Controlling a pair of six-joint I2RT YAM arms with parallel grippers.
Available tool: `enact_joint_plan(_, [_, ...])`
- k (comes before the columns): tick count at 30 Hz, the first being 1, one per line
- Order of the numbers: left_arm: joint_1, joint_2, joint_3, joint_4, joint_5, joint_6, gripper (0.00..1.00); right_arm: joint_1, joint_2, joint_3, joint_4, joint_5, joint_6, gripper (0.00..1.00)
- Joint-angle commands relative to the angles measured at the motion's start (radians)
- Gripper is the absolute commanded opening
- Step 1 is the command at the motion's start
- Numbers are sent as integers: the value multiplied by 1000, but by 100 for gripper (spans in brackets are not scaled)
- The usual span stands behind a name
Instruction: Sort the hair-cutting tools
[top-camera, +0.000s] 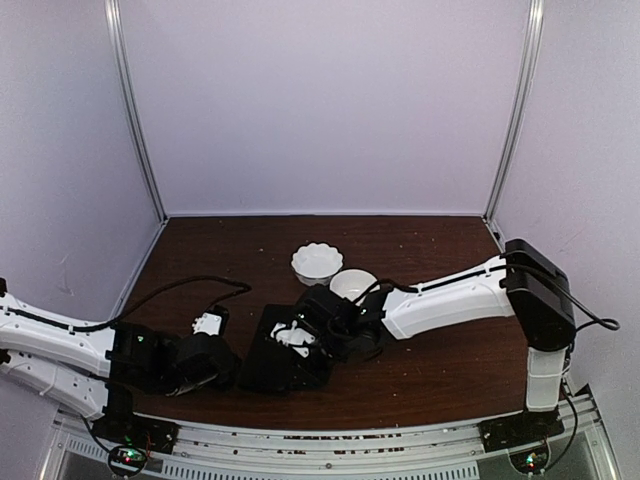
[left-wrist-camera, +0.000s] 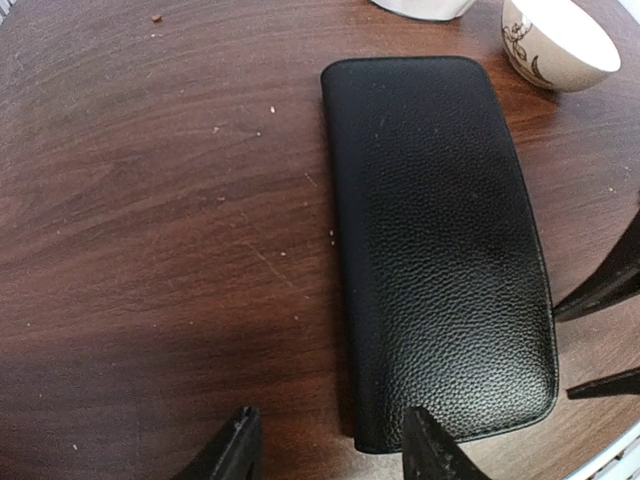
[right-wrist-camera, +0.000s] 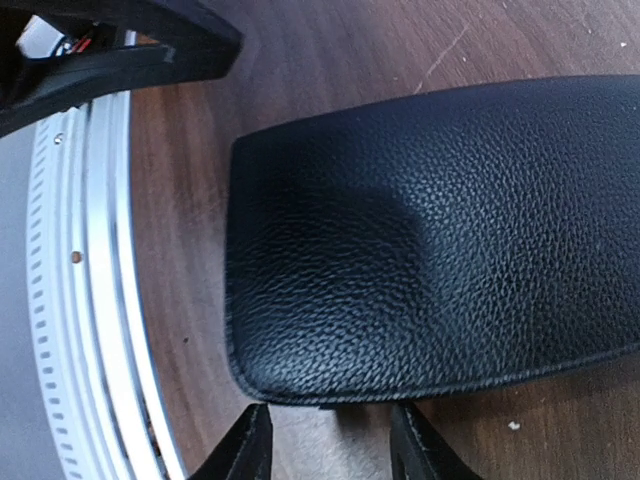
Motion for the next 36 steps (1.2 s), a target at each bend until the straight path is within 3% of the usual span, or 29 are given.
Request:
enact_joint_plan(1, [5,17,19,9,-21,-6,51,13,48,34,22,73,45,41])
enact_joint_plan(12, [8,-15,-5,22,-31,2,51,19,76,36,6,55,31,37])
enact_joint_plan(17, [8,-19,-2,24,-34,12,51,19,50,-2,10,-9,-8,48])
enact_joint_plan(30, [8,25,28,31,-24,47,51,48,61,8,-26,127,-7,52])
enact_joint_plan(36, [8,28,40,27,-25,57,51,54,111,60,-66,207,26,47])
